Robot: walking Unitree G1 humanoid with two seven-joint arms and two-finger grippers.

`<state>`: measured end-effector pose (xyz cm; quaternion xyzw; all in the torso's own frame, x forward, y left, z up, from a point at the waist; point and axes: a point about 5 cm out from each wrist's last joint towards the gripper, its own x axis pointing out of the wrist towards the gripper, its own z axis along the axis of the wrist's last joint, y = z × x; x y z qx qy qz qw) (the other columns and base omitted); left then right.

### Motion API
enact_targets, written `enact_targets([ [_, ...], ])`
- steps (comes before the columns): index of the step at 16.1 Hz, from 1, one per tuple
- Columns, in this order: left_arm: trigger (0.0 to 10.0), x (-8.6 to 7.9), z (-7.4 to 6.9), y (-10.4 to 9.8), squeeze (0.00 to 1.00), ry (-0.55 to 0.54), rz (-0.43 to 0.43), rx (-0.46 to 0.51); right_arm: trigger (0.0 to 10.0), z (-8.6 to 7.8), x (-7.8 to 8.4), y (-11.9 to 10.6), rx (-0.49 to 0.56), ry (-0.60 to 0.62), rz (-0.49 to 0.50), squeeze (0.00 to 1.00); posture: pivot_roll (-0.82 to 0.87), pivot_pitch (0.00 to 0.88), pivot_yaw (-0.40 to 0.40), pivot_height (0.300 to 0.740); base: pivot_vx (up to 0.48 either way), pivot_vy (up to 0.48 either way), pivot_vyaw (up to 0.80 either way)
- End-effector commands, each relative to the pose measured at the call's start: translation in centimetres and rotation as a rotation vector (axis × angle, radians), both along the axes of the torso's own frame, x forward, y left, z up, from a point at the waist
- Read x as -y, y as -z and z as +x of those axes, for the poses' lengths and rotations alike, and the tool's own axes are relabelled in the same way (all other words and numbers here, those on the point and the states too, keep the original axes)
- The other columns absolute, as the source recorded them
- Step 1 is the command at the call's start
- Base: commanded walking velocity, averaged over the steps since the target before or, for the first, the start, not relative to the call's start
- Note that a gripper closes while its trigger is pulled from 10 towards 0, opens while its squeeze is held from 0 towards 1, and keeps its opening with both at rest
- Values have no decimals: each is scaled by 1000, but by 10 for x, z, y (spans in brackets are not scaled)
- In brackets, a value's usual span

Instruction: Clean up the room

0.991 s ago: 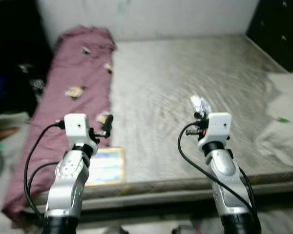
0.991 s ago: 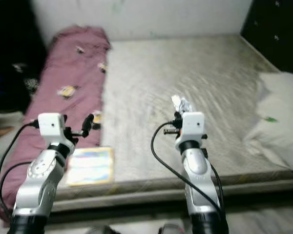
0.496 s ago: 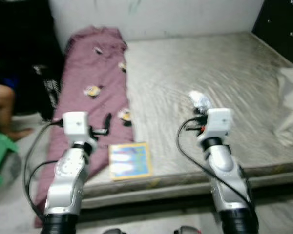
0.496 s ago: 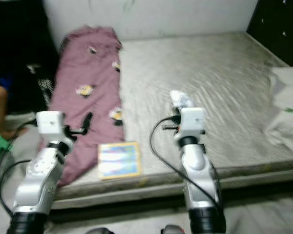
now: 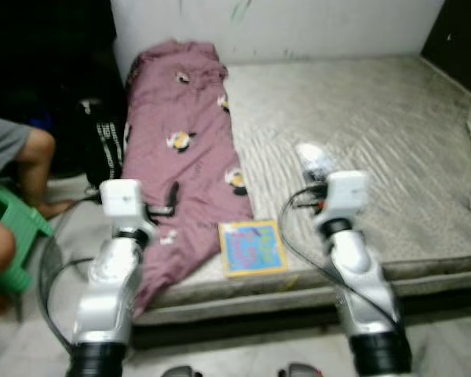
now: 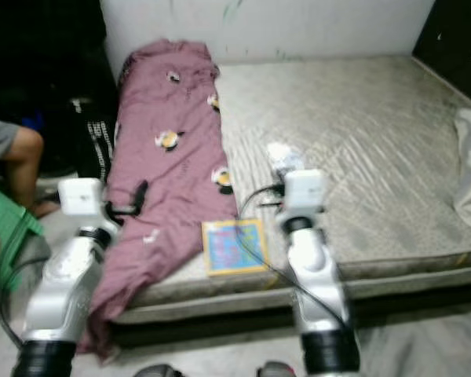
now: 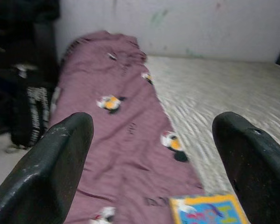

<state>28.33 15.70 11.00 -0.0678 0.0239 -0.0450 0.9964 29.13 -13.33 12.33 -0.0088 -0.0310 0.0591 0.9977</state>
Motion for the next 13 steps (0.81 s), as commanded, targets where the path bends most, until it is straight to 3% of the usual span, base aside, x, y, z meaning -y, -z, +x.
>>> enact_targets([
  [1,10000,11,2,-2,0,42,-3,12,10000,-3,1,-1,10,-12,-15,0,-79,0,45,740,0,476,0],
  [4,10000,10,1,-4,0,19,-9,36,10000,1,3,-3,18,-2,-19,0,-75,0,39,740,0,477,0],
  [13,10000,15,3,-19,0,17,97,114,10000,10,-1,-20,84,-41,-54,0,-65,0,24,740,0,0,800],
])
